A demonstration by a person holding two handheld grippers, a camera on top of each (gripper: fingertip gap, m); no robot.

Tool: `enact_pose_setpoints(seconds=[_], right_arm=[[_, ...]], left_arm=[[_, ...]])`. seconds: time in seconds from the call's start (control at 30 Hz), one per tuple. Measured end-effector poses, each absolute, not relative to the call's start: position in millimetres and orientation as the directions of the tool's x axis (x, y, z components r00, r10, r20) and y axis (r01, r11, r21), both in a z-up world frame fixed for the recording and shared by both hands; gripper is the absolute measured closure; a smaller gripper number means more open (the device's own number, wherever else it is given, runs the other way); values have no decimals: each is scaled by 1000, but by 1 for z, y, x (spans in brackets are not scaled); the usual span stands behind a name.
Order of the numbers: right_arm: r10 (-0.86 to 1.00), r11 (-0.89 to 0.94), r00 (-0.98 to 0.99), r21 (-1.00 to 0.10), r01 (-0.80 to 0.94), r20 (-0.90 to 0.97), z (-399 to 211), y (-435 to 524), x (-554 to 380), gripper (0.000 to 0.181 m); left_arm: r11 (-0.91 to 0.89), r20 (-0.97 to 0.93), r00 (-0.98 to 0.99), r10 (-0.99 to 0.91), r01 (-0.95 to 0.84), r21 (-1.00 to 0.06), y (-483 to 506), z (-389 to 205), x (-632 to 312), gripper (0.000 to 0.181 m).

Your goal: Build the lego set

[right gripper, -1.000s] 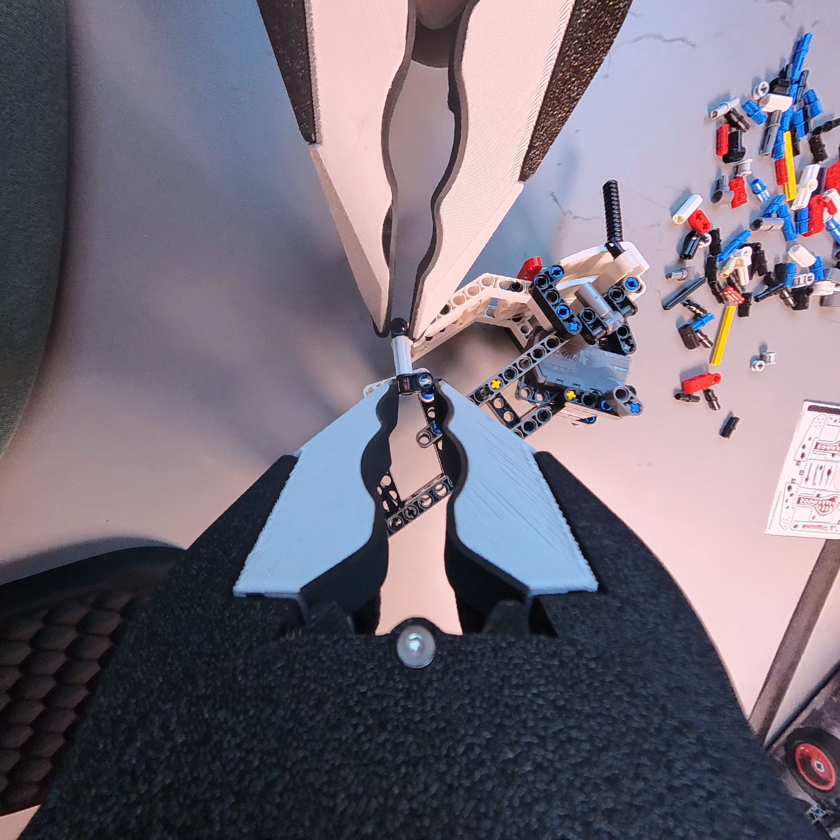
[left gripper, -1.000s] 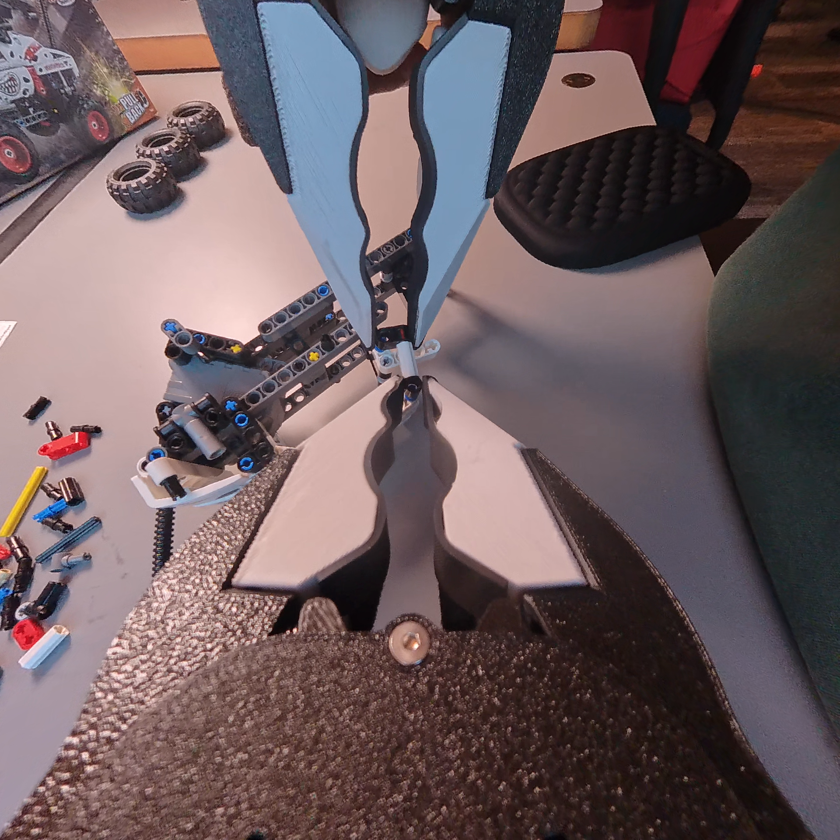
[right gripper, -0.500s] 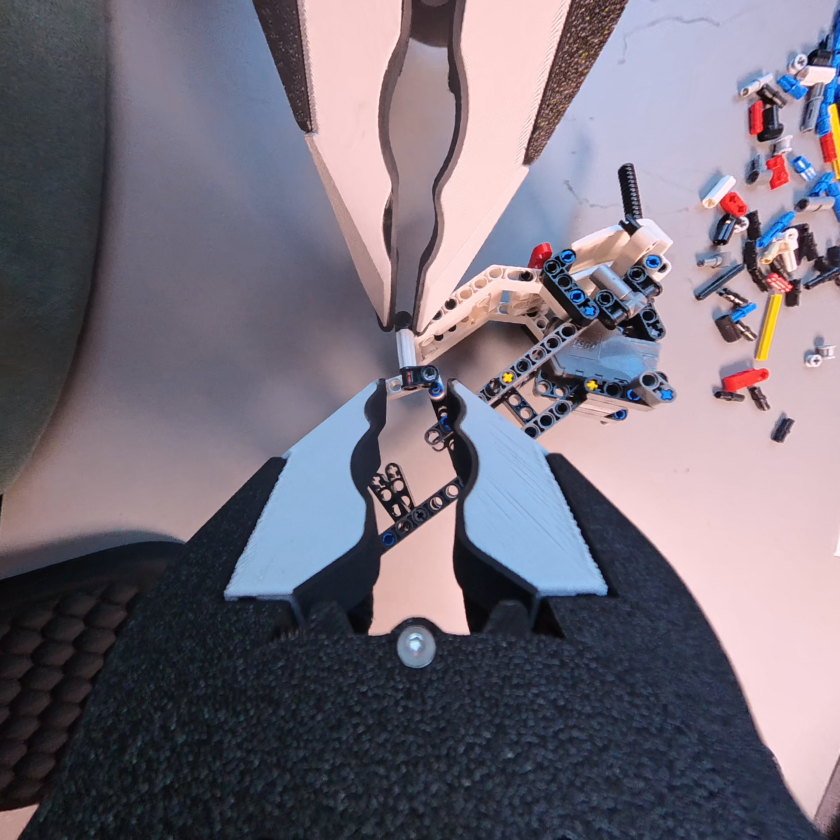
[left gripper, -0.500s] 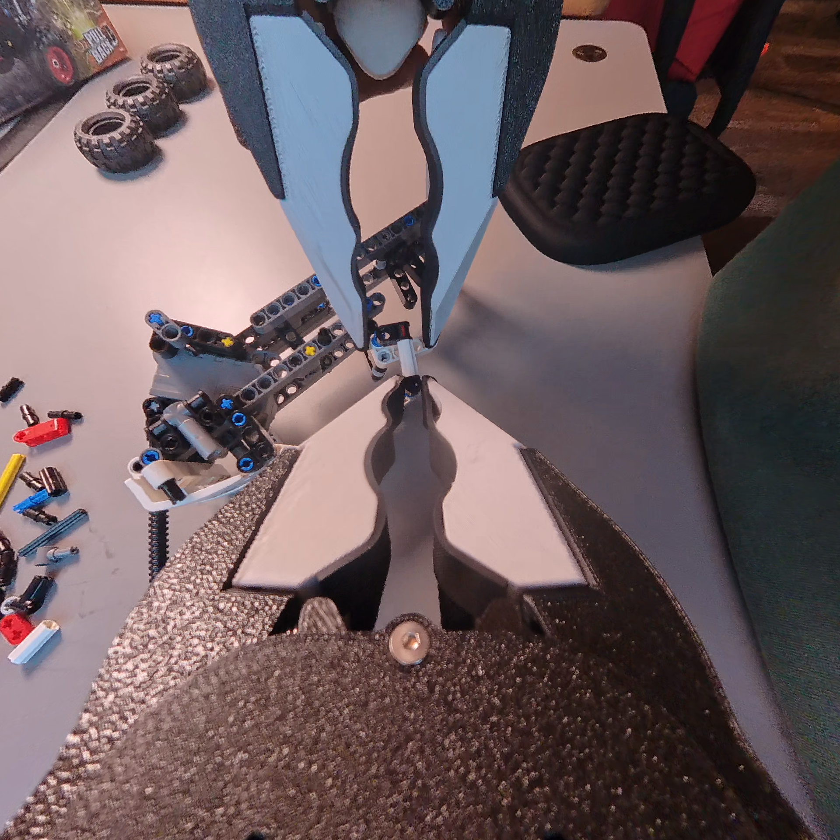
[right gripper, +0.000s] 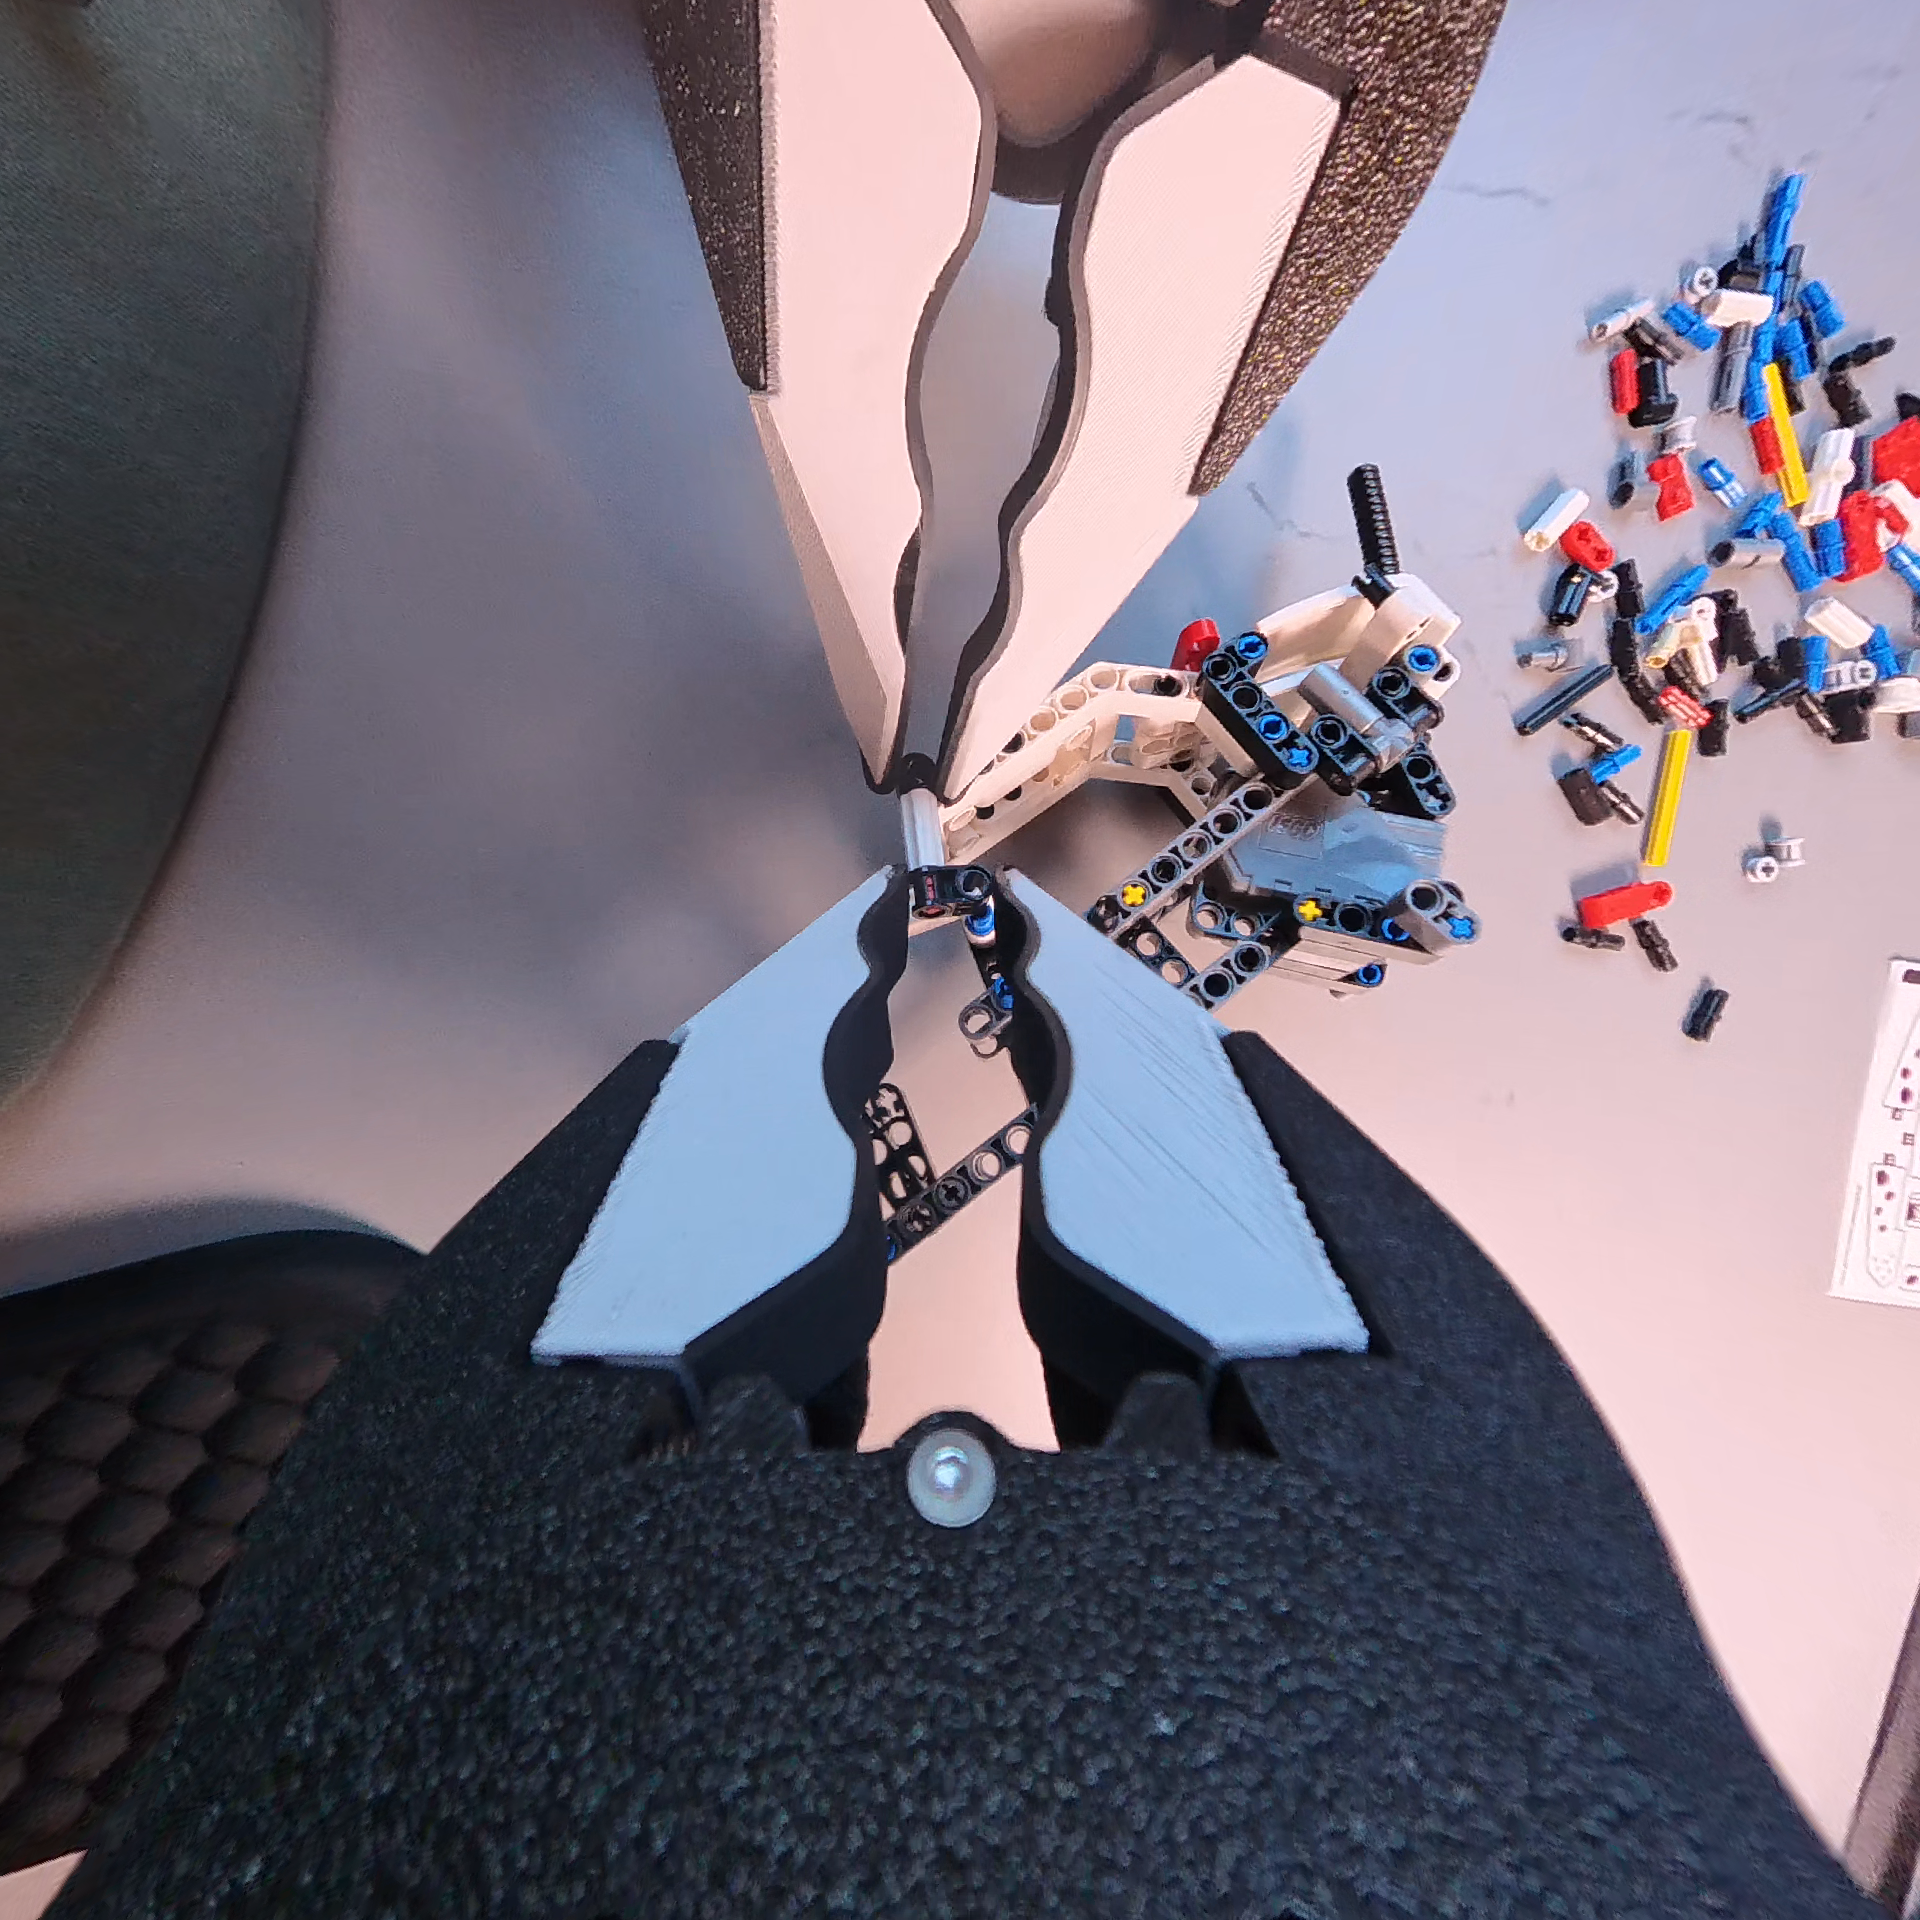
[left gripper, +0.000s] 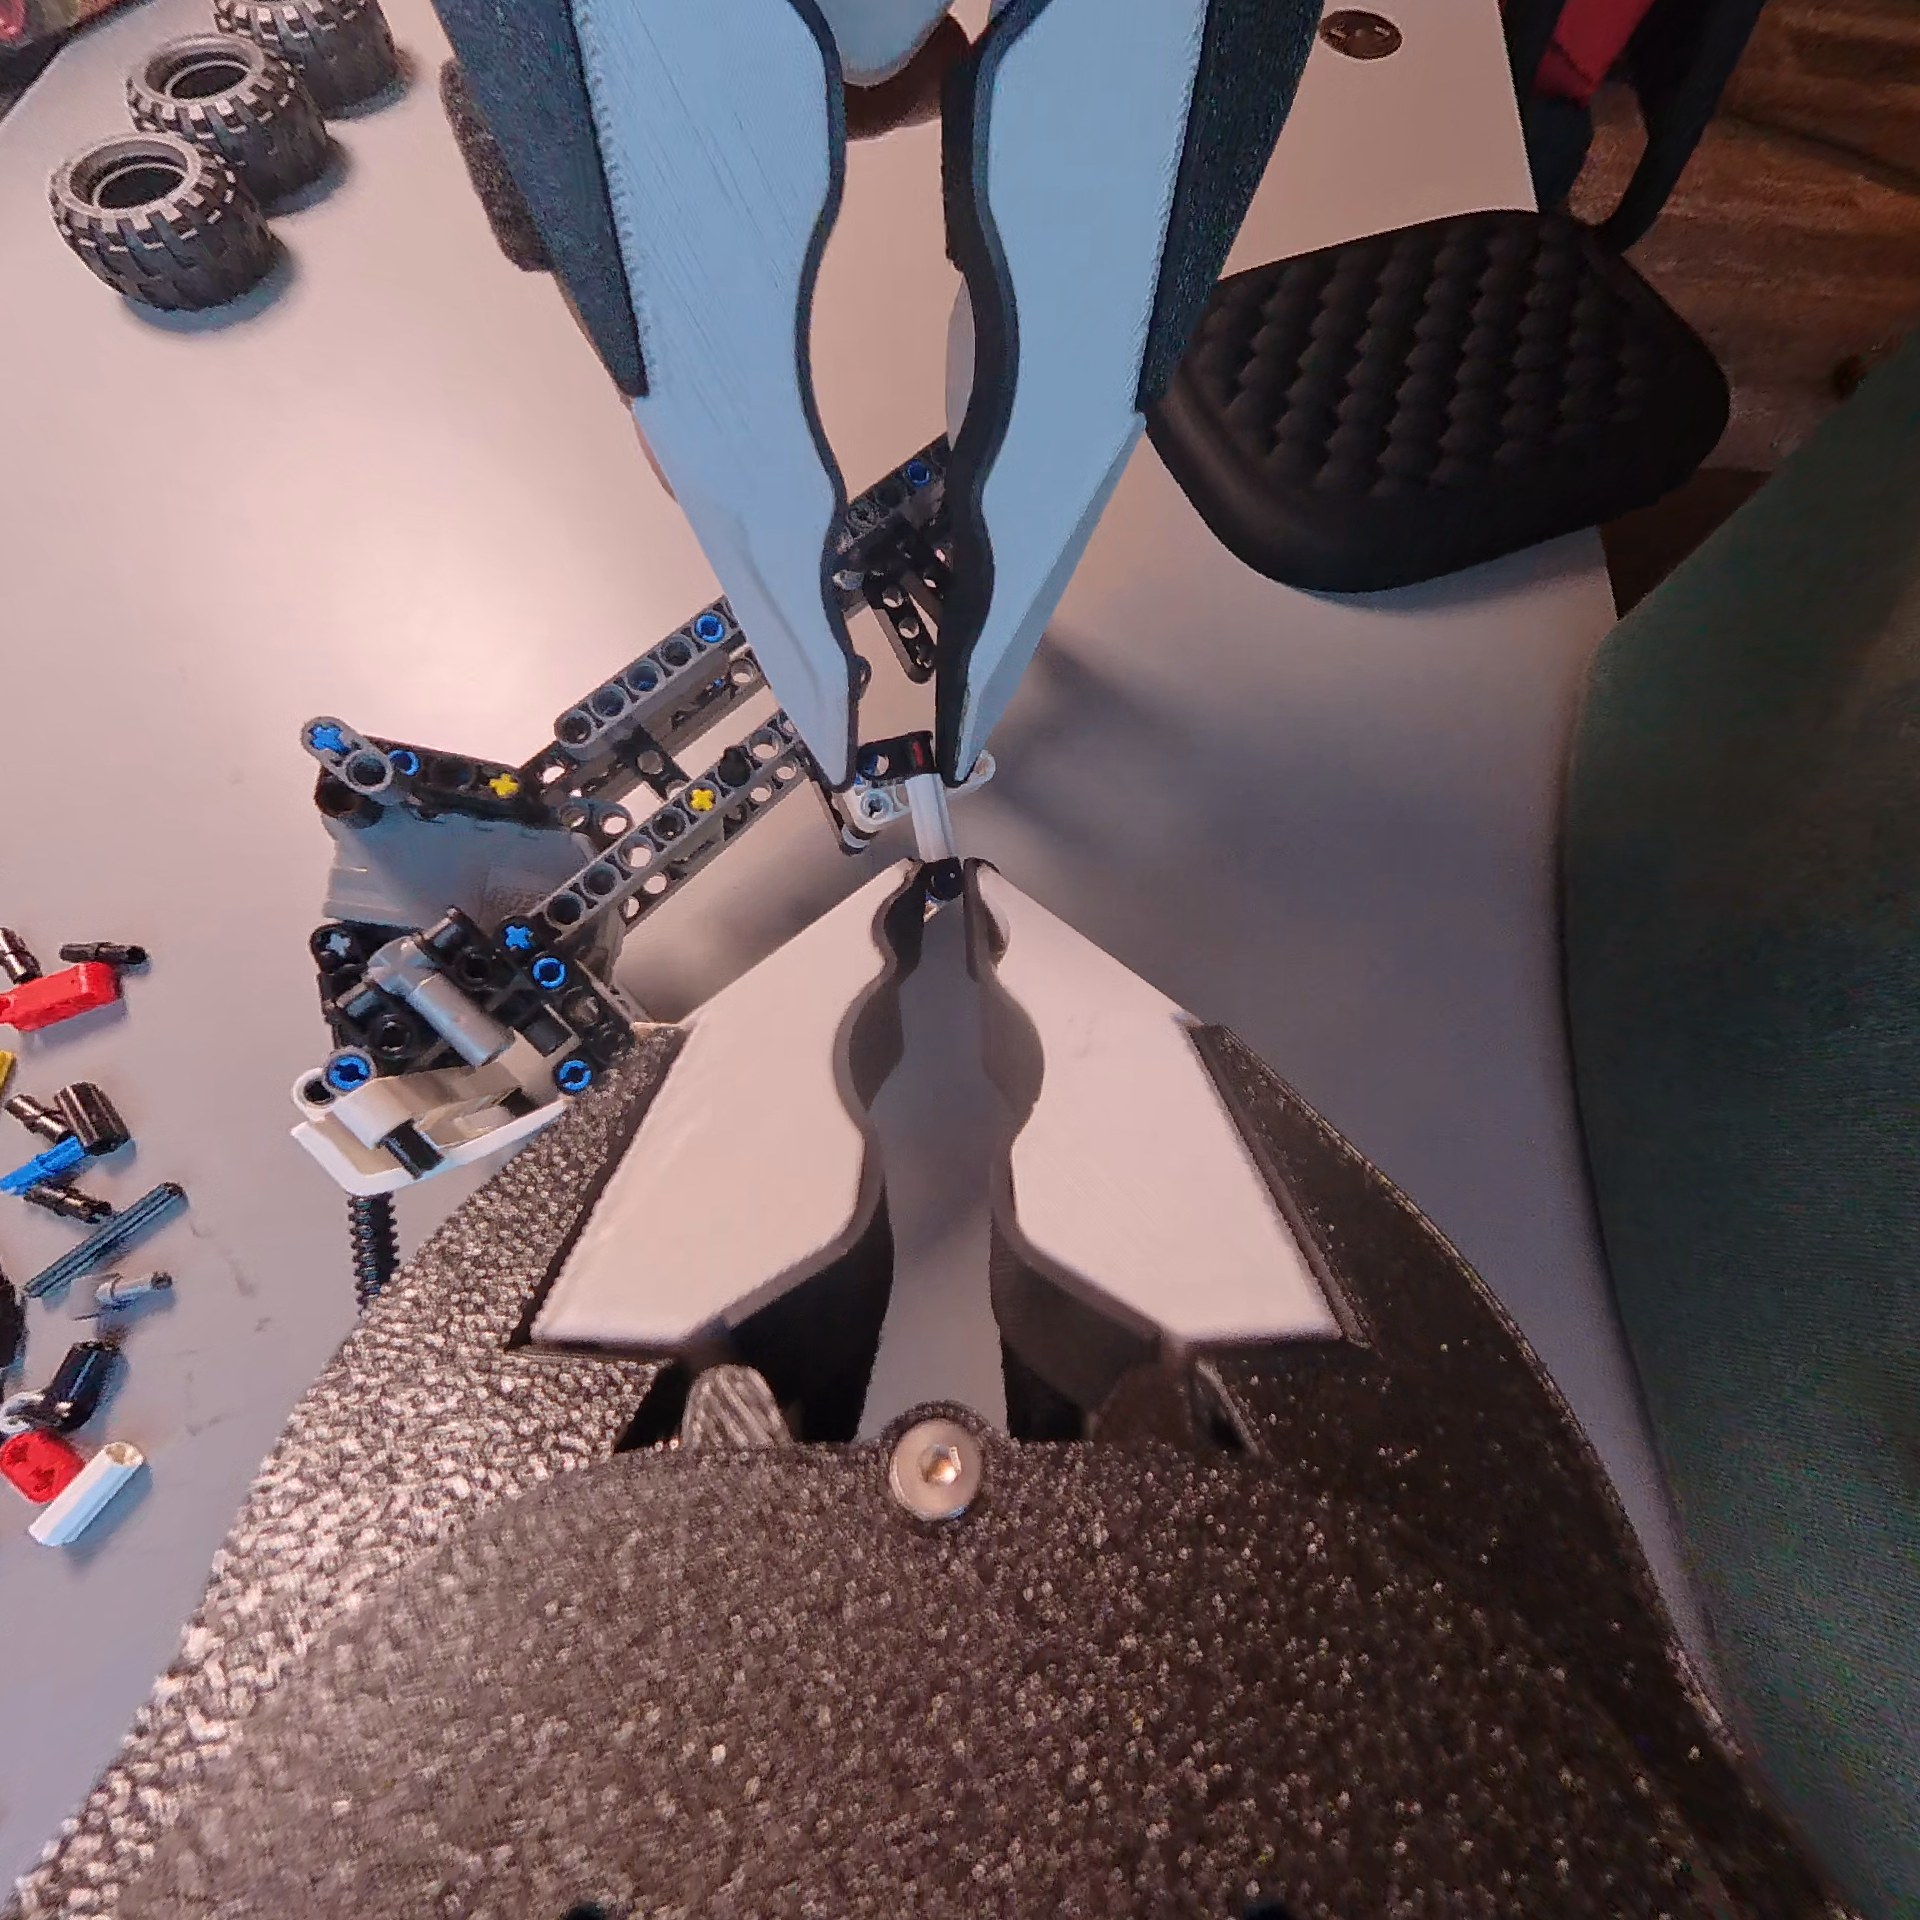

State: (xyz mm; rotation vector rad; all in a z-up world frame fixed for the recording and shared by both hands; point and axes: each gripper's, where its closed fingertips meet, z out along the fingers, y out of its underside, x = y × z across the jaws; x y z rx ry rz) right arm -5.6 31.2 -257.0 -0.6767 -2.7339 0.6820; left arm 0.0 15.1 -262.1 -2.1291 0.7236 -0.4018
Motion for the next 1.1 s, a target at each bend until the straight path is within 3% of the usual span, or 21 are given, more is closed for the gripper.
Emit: enact_pose_setpoints(seconds=[0.23,0.5,0.6,0.77,1.1], right_arm=[[526,792,-825,-473,385,208,-256,36,-5,166],[708,638,-685,-571,517,171,-257,47,-5,164],[713,632,-679,-580,514,176,-255,52,-2,159],[684,667,-709,-539,515,170,-259,52,-2,168],[673,664,-732,-526,531,110,-263,49,-3,169]], left_arm=[[-492,28,774,-633,-374,-786,19,-262,0,175],[-488,12,768,-640,-395,-778,25,-262,0,175],[-480,0,763,-646,-407,-777,26,-263,0,175],[-475,-13,759,-651,-421,-773,28,-262,1,175],[-483,-19,731,-682,-471,-738,28,-264,1,175]])
